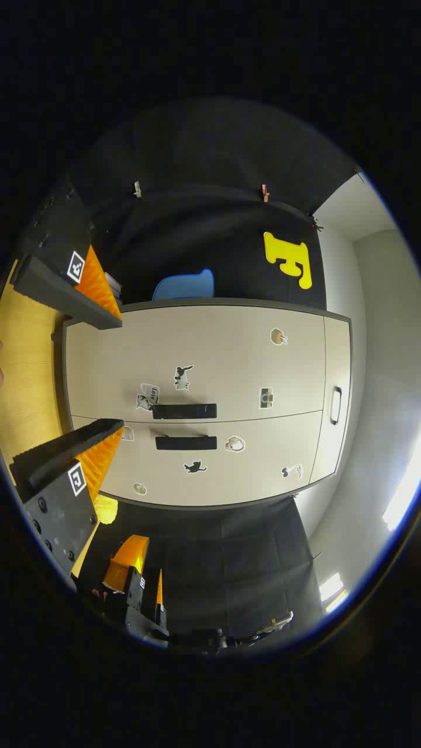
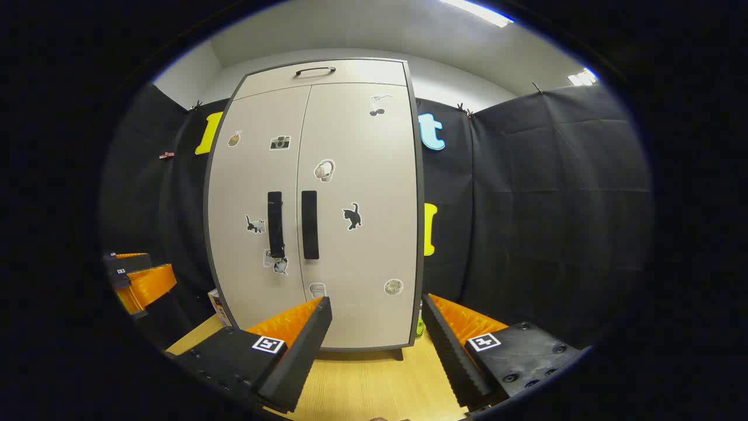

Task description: Open the right door of the double-door shoe cabinet with the right hand, and open the left door with the left hand.

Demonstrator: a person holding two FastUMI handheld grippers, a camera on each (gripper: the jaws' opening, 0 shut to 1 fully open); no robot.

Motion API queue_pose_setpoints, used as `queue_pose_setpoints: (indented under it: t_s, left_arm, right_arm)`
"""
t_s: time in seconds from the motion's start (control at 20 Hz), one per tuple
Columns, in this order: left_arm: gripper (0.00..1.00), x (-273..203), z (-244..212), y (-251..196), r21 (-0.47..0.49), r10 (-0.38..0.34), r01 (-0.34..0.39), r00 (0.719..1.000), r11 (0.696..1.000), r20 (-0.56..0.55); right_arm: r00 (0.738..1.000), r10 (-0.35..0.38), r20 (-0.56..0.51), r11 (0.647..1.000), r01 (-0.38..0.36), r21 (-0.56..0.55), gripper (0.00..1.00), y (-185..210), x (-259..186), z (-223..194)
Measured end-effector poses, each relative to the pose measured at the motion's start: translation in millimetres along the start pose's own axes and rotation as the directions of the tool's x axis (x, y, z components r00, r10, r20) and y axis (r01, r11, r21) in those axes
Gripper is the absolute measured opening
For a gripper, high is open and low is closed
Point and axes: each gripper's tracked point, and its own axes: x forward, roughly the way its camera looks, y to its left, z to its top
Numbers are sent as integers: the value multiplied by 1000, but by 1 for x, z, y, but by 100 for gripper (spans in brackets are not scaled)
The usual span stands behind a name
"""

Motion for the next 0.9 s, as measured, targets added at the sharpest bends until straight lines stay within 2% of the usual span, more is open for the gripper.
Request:
queue_pose_setpoints:
  t_s: [0.4,0.6,0.9]
  left_arm:
    - [95,3,-9,0,-8,30,-30,999,1000,-18]
    - [95,2,-12,-3,51,37,-36,999,998,-15]
    - [94,1,-7,-4,23,37,-37,999,999,-4]
  right_arm:
    - [1000,24,-13,1000,-24,-15,98,1,1,-2]
    - [999,27,-34,1000,-27,-16,98,1,4,-6]
    - [999,39,-29,999,-39,-4,98,4,7,-2]
